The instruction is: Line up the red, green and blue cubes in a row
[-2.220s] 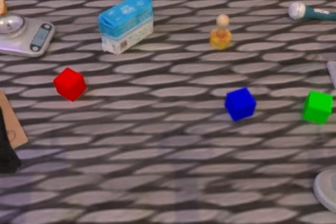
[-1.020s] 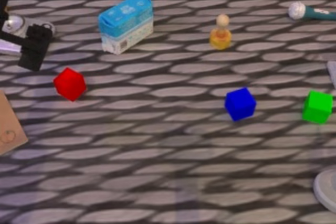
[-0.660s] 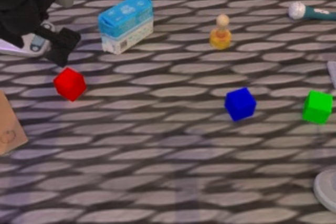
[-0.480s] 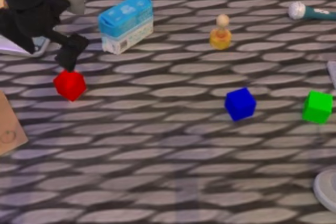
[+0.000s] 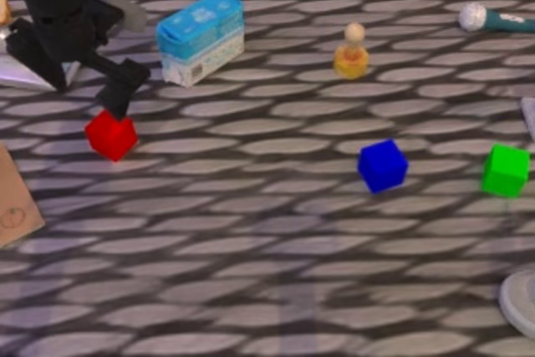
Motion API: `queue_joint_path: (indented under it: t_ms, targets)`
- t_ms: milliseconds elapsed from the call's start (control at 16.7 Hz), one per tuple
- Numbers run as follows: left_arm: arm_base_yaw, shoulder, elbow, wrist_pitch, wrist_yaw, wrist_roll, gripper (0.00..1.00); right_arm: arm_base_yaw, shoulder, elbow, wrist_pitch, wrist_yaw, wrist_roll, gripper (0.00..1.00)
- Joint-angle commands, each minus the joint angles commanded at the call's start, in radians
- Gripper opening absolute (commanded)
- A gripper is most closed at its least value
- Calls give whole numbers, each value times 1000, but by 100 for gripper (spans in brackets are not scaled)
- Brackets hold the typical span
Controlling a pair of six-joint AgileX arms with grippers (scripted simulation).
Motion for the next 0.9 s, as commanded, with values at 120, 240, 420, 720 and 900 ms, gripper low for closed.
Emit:
queue_joint_path:
  t_ms: [120, 240, 420, 720, 900]
  targets:
    - [5, -1, -6, 5, 0, 0, 100, 0, 0, 0, 0, 0, 0, 100]
    - [3, 8, -37, 42, 0, 2, 100, 0, 0, 0, 0, 0, 0, 100]
    - [2, 40, -117, 161, 0, 2, 100, 0, 0, 0, 0, 0, 0, 100]
    - [1, 84, -217, 301, 1, 2, 100, 0, 0, 0, 0, 0, 0, 100]
    - [1, 84, -218, 301, 1, 2, 100, 0, 0, 0, 0, 0, 0, 100]
